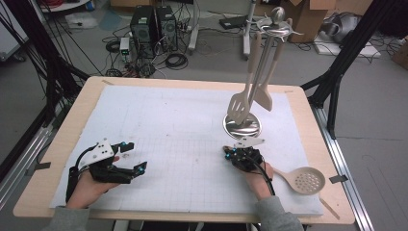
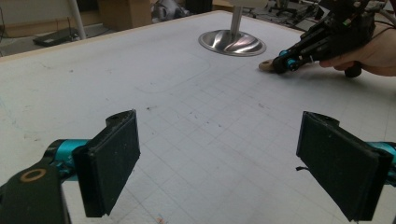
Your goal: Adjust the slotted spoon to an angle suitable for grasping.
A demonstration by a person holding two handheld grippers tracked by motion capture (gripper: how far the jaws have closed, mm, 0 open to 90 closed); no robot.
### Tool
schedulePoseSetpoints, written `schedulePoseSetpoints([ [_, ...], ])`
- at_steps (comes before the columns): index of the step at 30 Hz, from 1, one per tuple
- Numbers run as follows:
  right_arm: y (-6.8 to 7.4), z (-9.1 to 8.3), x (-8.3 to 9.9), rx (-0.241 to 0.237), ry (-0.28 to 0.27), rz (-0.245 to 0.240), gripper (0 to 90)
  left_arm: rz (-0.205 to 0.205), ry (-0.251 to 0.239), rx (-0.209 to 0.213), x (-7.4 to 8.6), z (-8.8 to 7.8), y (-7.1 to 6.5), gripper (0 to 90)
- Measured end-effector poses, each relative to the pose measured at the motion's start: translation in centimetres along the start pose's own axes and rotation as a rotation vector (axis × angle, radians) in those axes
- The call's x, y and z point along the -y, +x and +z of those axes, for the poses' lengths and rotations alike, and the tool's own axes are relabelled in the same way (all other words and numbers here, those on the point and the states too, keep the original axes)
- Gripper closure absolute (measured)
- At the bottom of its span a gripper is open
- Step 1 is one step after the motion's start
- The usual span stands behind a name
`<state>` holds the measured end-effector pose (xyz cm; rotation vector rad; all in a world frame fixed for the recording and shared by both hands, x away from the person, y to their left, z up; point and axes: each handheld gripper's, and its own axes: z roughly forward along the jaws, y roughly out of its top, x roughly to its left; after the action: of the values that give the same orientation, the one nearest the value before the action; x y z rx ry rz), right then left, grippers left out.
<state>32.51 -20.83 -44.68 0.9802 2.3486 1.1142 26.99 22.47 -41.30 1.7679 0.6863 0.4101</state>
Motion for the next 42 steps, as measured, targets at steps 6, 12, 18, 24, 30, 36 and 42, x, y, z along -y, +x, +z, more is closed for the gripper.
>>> schedulePoseSetpoints([
  [6, 0.3, -2.7, -0.6, -0.053, -0.042, -0.021, 89.5, -0.003, 0.000, 0.000, 0.0, 0.0, 0.1, 13.7],
  [12, 0.1, -6.4, -1.3, -0.139, -0.049, -0.111, 82.1, 0.003, 0.000, 0.001, -0.1, 0.1, 0.0, 13.7],
  [18, -1.3, -9.1, -1.0, -0.172, -0.057, -0.190, 69.9, 0.001, 0.006, 0.005, 0.0, 0.4, 0.0, 13.7],
  [24, -3.6, -10.7, 0.1, -0.179, -0.036, -0.180, 55.1, -0.002, 0.008, 0.007, 0.0, 0.5, 0.1, 13.7],
  [30, -5.4, -11.9, 1.2, -0.168, 0.002, -0.185, 39.5, -0.003, 0.015, 0.012, 0.1, 0.7, 0.0, 13.7],
  [36, -6.7, -12.5, 2.1, -0.212, 0.064, -0.179, 23.5, -0.001, 0.019, 0.017, 0.2, 0.7, 0.0, 13.7],
  [42, -7.2, -12.9, 2.6, -0.200, 0.099, -0.198, 14.1, -0.005, 0.020, 0.014, 0.2, 0.7, 0.0, 13.7],
])
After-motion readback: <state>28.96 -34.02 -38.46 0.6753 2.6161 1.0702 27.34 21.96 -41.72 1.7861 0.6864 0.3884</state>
